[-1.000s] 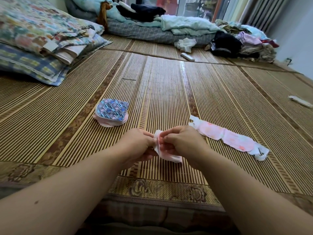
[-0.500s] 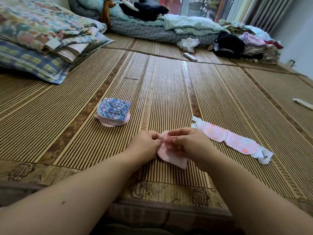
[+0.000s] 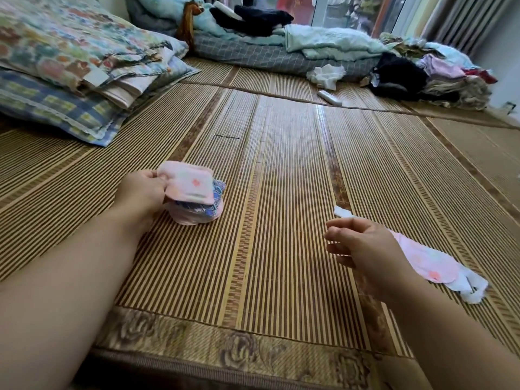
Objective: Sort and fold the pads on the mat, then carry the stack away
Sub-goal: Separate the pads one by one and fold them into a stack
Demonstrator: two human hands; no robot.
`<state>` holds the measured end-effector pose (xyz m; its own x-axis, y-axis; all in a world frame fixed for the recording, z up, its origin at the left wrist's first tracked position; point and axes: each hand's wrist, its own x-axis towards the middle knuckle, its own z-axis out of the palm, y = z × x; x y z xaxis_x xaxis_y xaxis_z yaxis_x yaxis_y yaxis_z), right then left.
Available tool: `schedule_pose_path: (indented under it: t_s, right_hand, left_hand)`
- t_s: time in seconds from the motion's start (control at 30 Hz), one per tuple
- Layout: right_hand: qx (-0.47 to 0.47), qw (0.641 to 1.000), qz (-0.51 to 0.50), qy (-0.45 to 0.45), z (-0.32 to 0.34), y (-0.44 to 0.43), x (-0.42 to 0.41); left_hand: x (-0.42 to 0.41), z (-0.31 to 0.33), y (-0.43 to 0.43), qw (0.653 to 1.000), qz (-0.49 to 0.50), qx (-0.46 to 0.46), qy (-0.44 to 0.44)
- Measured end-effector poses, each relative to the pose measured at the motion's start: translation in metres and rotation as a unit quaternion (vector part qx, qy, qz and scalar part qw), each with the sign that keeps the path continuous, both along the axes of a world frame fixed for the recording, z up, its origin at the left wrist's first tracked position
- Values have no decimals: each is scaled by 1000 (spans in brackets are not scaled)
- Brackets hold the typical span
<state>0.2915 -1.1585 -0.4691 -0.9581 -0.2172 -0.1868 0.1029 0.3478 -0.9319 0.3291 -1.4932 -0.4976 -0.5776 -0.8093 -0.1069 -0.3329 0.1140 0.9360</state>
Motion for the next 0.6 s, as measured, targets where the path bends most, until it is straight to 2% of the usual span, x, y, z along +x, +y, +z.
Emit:
schedule_pose_path:
  t_s: [0.07, 0.27, 0.43, 0.6]
  right_hand:
    - [10, 1000, 0, 10, 0, 3, -4]
    - [10, 1000, 7, 3, -2, 3, -16]
    - [23, 1000, 21, 1, -5, 1, -14]
    - [26, 999, 25, 2, -5, 6, -8]
  left_hand:
    - [-1, -6, -2, 998, -5, -52, -28]
    - [-5, -5, 1, 990, -19, -136, -39]
    - [-8, -3, 3, 993, -39, -114, -10]
    - [-9, -6, 6, 987, -69, -141, -40]
